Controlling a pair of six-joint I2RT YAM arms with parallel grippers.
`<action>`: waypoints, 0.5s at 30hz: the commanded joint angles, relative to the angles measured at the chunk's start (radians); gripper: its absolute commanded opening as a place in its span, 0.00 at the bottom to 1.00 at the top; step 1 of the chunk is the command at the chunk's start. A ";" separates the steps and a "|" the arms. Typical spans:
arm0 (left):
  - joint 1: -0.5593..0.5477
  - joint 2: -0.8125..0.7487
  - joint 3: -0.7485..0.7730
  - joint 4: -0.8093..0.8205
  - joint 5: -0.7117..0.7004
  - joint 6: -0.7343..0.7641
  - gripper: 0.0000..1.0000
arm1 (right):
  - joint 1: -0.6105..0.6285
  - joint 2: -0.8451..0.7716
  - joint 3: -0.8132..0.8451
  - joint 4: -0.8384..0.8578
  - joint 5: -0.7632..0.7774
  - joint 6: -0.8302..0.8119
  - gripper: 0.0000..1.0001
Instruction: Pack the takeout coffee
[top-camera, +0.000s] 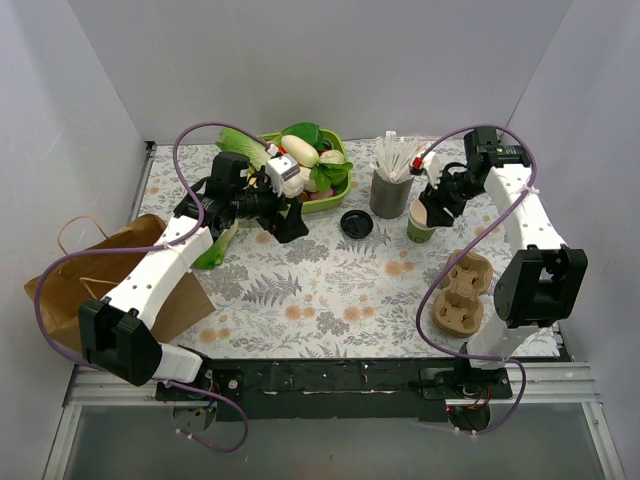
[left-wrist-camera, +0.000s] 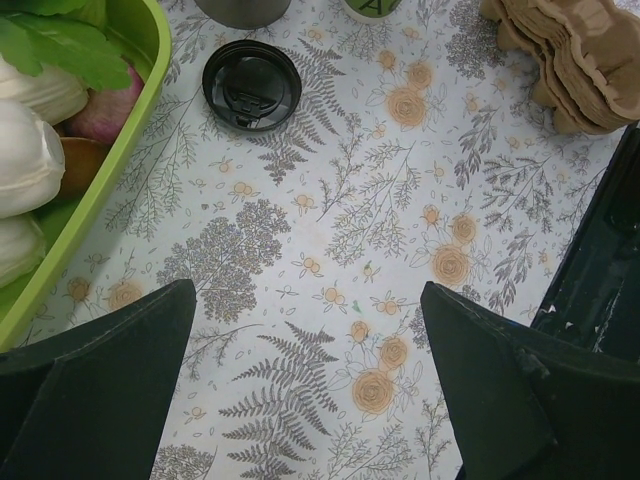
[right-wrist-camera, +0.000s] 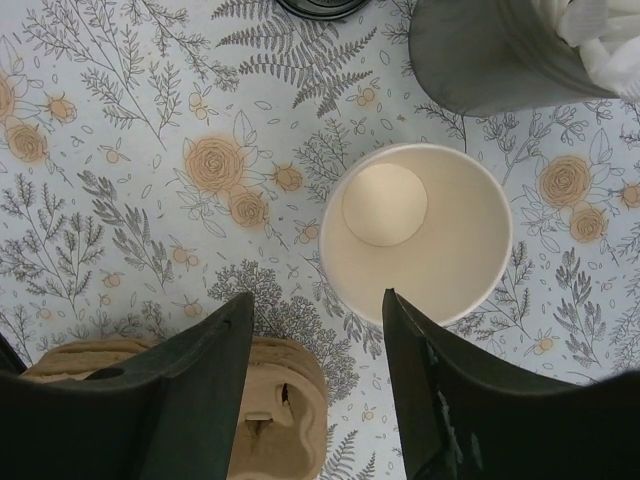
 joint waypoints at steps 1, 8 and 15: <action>-0.004 -0.034 -0.002 0.005 -0.011 0.010 0.98 | 0.018 0.026 0.040 -0.013 0.017 -0.116 0.62; -0.004 -0.023 -0.011 0.005 -0.033 0.018 0.98 | 0.050 0.037 0.013 0.040 0.076 -0.168 0.60; -0.003 -0.020 -0.020 0.003 -0.034 0.018 0.98 | 0.069 0.077 0.020 0.016 0.091 -0.189 0.50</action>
